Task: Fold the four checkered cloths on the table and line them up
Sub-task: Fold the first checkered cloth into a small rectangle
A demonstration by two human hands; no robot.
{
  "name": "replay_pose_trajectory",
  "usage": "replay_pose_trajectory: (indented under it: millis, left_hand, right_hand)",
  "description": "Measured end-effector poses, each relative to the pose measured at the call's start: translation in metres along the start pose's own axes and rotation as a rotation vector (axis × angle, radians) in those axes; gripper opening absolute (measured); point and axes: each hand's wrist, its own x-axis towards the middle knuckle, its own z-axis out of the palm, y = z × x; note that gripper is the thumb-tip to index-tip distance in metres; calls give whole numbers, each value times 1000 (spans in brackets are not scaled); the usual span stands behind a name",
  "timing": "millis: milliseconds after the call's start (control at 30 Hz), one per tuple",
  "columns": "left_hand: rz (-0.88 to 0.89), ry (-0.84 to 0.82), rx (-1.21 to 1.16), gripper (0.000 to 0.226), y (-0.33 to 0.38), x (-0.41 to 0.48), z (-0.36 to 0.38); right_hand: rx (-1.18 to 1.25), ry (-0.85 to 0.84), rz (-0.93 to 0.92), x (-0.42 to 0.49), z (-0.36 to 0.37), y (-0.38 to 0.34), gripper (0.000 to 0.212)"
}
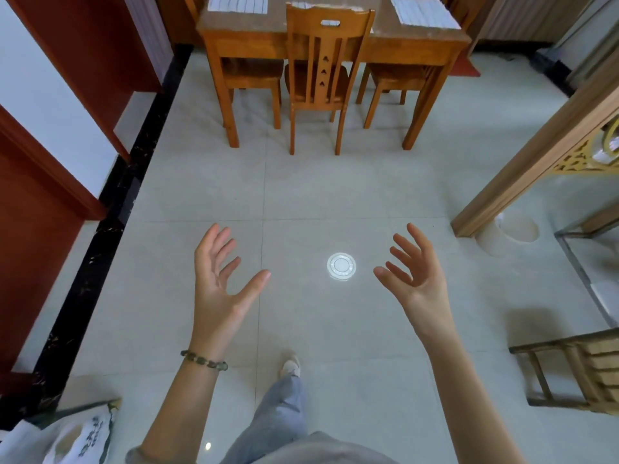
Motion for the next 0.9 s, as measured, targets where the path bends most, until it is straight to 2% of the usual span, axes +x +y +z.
replay_pose_trajectory:
  millis: [500, 900]
  left_hand:
    - [16, -71, -27, 87, -18, 230, 58]
    - [36, -12, -19, 84, -37, 454, 169]
  right_hand:
    - [16, 52, -15, 220, 40, -16, 73]
    - [29, 34, -36, 471, 25, -23, 72]
